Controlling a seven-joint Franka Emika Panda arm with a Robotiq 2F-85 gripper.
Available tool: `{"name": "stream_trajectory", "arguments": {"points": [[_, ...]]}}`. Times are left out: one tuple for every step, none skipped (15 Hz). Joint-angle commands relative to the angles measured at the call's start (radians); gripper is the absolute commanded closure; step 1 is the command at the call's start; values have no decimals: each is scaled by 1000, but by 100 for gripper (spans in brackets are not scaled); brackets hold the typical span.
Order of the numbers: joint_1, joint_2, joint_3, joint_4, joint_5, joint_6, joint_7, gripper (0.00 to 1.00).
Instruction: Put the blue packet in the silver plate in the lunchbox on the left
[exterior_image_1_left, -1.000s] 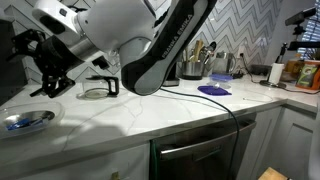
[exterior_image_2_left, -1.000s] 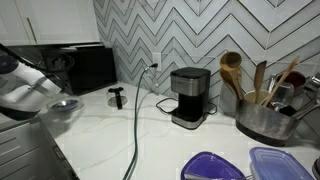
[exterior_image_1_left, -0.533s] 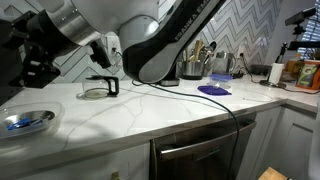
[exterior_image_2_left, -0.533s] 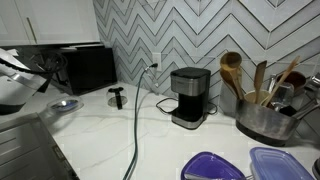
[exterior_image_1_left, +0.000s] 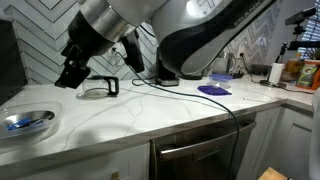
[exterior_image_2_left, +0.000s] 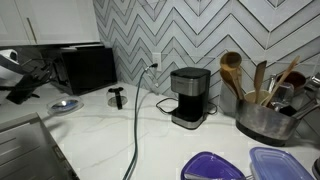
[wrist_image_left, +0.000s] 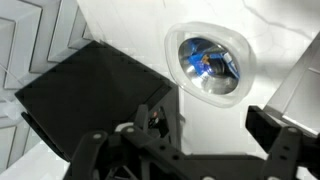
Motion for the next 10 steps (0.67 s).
{"name": "stream_trajectory", "arguments": {"points": [[121,-198,-111,-150,100,-167,32,0],[-18,-72,19,-80,151,-53,-62,0],[-15,-95,17,-96,181,-61,-79,0],[-27,-100,31,-97,206,-60,-101,0],[-39,-97,47,-95,219,-60,-109,0],[-45,-89,57,-92,226,-60,-111,0],[-49,-83,63,-90,227,-60,-111,0],[-51,-81,64,-90,227,-59,-111,0],[-52,-81,64,-90,227,-59,-111,0],[-53,-80,64,-90,227,-58,-111,0]]}}
